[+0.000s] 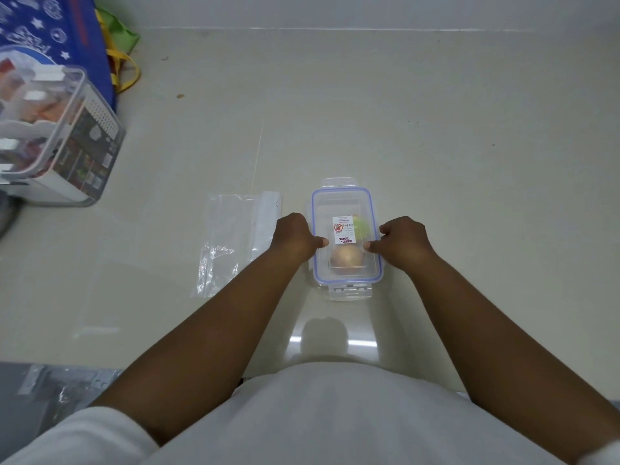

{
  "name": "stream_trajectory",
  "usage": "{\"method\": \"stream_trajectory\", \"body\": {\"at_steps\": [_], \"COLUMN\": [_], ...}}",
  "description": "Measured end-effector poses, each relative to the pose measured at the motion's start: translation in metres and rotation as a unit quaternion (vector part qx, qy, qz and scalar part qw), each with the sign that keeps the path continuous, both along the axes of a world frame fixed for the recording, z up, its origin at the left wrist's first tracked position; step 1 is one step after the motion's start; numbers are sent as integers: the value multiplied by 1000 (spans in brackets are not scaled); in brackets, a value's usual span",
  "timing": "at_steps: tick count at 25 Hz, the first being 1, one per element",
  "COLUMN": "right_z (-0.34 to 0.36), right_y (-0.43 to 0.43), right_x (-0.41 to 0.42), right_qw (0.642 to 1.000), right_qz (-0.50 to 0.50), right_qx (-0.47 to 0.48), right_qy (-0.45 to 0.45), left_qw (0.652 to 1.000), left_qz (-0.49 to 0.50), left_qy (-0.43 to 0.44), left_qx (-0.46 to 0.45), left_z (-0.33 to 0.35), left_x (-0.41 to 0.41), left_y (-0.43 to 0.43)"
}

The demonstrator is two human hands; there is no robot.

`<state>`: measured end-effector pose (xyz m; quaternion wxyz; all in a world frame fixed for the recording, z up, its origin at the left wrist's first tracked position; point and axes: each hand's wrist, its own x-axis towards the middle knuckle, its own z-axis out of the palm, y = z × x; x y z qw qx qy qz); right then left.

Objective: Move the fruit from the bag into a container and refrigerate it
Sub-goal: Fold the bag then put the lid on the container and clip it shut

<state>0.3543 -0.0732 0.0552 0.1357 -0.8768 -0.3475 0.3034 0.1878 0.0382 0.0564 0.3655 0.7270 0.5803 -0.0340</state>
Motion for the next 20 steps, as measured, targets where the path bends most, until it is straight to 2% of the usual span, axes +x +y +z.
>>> {"method": "stream_trajectory", "body": {"at_steps": [5,12,20], "right_z": [4,-6,-7], "right_y": [5,3,6], "right_x": [6,6,6], "right_qw": [995,990,978], "right_qz": [-53,-84,-128], "right_qx": [11,32,39], "right_qy": [78,111,159], "left_qw": [1000,984,968], "left_qz": [8,120,170], "left_qy": [-12,-73,-104], "left_qx": [-18,-109,-152], "left_z": [-3,-12,-14], "left_x": [0,-1,1], "left_y": [2,11,10]}}
